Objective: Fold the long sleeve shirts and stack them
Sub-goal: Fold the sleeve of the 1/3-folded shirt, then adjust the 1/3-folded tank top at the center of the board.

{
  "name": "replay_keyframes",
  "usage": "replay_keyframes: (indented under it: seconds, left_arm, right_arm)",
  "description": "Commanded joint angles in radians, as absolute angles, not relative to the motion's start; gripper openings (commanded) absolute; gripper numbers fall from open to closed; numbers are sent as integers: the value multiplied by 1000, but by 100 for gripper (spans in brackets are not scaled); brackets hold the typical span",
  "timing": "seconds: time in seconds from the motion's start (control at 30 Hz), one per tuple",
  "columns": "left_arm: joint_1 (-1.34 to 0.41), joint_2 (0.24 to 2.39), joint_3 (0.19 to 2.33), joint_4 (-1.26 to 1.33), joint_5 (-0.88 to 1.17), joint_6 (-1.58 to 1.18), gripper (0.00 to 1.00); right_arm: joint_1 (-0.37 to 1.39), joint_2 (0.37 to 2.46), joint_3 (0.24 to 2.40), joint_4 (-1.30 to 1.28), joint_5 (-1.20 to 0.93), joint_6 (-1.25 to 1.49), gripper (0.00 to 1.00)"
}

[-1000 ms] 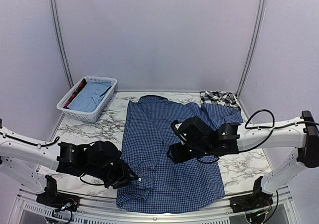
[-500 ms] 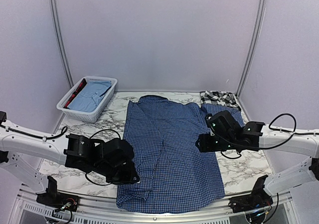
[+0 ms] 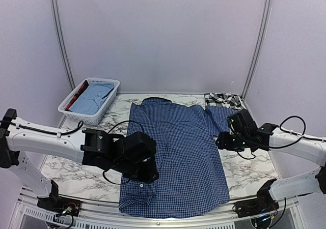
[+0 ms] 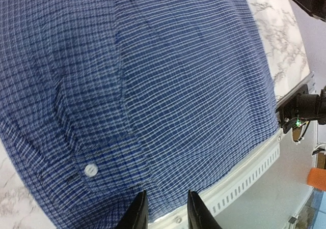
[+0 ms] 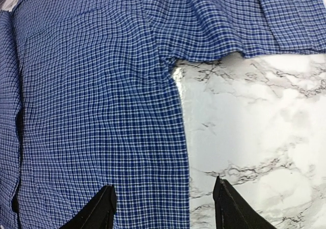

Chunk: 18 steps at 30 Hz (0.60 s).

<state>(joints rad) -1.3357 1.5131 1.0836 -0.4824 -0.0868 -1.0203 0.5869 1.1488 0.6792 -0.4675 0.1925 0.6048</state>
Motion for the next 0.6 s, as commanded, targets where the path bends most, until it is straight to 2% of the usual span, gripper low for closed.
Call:
replay_keyframes:
  seconds: [0.0, 0.1, 0.2, 0.33, 0.57]
  left_arm:
    - [-1303, 1655, 1258, -488, -124, -834, 27]
    - [-1279, 1761, 1375, -486, -128, -784, 28]
    - [-1273, 1868, 1491, -483, -142, -745, 29]
    - [-1275, 2026, 1688, -481, -115, -685, 29]
    - [-1327, 2321, 2026, -482, -13, -681, 28]
  right_arm:
    - [514, 1070, 655, -446, 150, 582, 61]
    - [460, 1038, 631, -449, 152, 573, 61]
    - [332, 1040, 633, -422, 109, 536, 60]
    - [182, 1135, 676, -332, 61, 509, 58]
    - [123, 1255, 731, -290, 32, 476, 57]
